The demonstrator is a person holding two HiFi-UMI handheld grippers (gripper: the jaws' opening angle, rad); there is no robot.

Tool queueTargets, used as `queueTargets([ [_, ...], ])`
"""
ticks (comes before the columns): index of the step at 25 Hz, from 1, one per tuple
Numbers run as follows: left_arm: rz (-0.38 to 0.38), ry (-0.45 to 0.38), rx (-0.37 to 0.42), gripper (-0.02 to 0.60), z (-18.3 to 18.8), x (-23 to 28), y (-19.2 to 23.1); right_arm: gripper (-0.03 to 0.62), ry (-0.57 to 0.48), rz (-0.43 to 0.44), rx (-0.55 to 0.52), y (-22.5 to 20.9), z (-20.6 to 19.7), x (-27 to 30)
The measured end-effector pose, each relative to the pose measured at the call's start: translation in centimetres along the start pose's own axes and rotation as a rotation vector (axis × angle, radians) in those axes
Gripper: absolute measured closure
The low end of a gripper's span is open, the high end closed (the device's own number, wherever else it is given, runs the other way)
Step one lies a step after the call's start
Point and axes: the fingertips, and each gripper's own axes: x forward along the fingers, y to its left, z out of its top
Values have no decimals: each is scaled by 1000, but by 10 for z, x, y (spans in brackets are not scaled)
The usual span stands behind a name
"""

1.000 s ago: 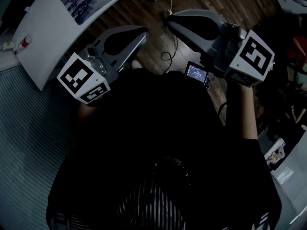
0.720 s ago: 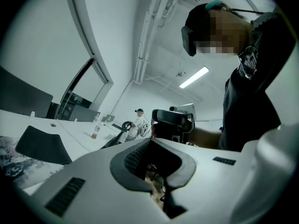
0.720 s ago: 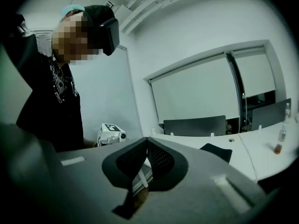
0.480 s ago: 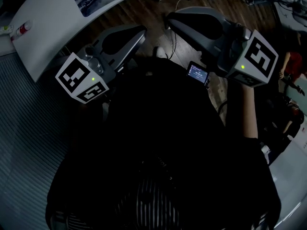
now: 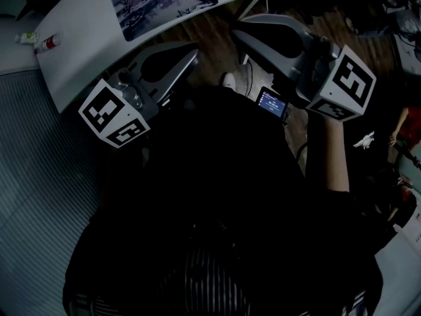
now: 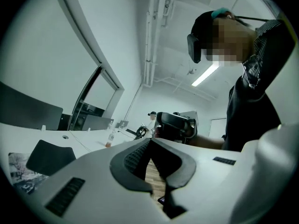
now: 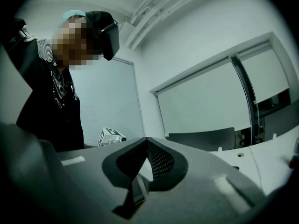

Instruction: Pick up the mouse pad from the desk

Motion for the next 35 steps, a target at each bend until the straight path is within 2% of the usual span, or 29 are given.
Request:
queueTargets([
  [3, 33, 6, 39, 572, 15, 13, 3, 591, -44, 19, -14, -15, 14, -15],
  [7, 64, -13, 38, 572, 33, 44, 12, 589, -84, 38, -21, -48, 26, -40],
  [11, 80, -12, 40, 572, 28, 76, 24, 591, -107, 59, -44, -78, 26, -63],
  [13, 95, -19, 32, 572, 19, 67, 18, 591, -104, 77, -39, -66, 16, -63],
  [18, 169, -31, 5, 572, 14, -1, -24, 589, -103, 152, 10, 1, 6, -37],
  [25, 192, -29, 15, 572, 18, -33, -56, 591, -118, 186, 12, 45, 4, -27],
  [30, 175, -8, -10, 572, 4, -29, -61, 591, -124, 165, 57, 44, -13, -33],
  [35, 154, -2, -36, 572, 15, -25, -41, 591, -108, 126, 95, 22, -7, -25],
])
